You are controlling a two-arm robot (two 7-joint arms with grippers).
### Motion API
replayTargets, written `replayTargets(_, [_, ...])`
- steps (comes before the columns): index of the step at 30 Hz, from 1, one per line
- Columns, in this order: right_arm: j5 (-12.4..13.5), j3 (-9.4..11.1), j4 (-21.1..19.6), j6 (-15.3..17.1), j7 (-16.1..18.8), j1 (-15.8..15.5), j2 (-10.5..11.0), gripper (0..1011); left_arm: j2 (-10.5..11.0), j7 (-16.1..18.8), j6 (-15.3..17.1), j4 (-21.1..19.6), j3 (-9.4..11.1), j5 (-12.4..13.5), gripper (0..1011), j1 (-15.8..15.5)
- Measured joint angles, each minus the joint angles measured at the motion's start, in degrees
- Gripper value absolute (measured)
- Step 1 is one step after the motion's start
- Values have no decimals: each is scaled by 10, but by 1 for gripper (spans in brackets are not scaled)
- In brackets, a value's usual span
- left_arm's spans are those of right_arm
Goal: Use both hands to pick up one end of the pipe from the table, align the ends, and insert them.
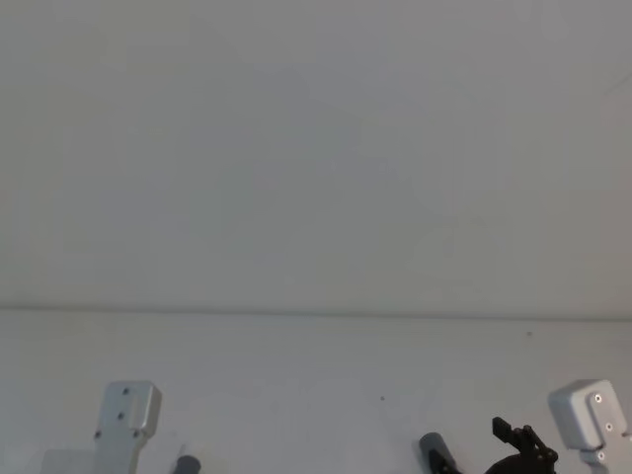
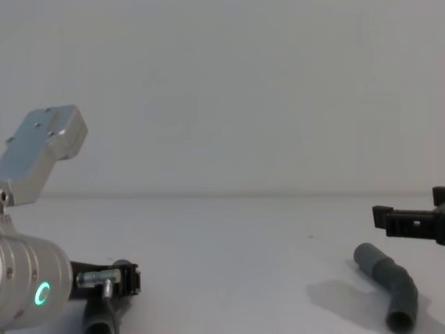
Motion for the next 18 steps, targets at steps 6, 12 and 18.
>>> replayTargets(6, [8,4,-4,49,0,12,-2,1002,0,0,0,0,0,0,339,0])
replayTargets(12, [13,7,-7,87,5,21,-1,1002,0,0,0,0,0,0,339,0])
replayTargets(18, [17,7,-8,121,13,31,2,1002,0,0,0,0,0,0,339,0])
